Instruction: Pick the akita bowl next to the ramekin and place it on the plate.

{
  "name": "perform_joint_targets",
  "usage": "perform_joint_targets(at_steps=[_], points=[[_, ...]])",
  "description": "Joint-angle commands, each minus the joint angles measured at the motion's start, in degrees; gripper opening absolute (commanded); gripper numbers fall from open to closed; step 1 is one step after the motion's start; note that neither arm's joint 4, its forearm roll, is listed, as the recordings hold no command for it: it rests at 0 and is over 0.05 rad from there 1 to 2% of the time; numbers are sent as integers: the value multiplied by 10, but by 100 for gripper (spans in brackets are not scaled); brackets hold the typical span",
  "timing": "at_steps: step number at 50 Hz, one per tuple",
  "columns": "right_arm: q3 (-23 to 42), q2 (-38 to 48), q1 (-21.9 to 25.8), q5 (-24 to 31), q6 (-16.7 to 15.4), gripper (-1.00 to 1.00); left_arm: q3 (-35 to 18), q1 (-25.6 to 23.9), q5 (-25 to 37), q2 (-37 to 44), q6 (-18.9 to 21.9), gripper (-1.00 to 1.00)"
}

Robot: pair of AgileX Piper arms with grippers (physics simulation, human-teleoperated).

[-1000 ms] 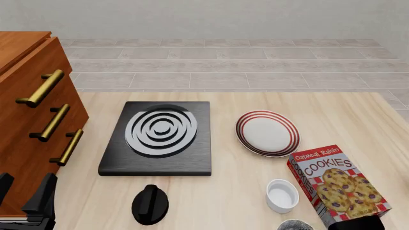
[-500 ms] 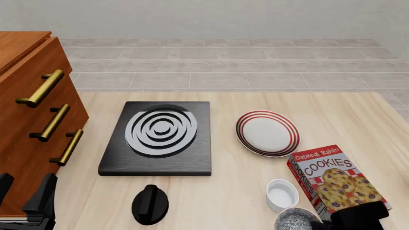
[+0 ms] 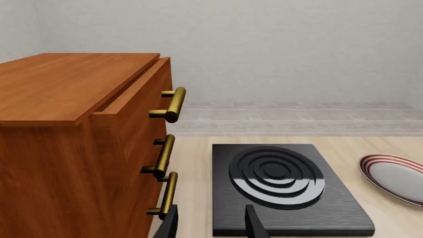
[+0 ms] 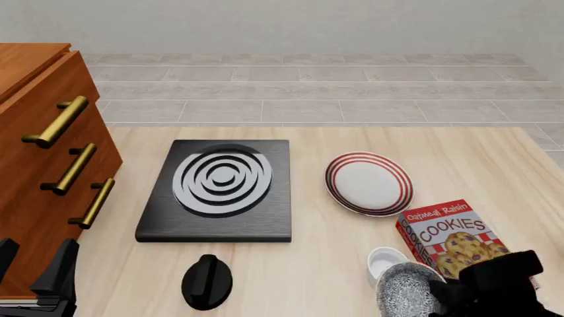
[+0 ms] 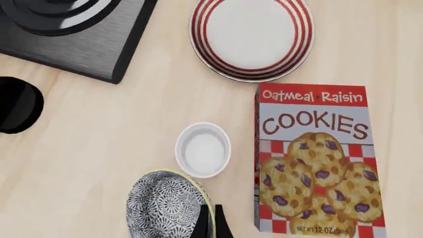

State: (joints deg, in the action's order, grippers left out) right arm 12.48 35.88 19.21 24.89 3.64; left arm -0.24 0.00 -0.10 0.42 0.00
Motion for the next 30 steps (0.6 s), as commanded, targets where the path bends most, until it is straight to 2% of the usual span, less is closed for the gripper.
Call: perform_joint_targets(at_steps=[1, 20, 30], points=[[43, 5, 0, 16, -7, -100, 0, 0, 0, 0, 0, 100], [99, 30, -1, 27, -20, -100, 0, 0, 0, 0, 0, 100], [135, 35, -32, 34, -34, -100, 0, 0, 0, 0, 0, 100]])
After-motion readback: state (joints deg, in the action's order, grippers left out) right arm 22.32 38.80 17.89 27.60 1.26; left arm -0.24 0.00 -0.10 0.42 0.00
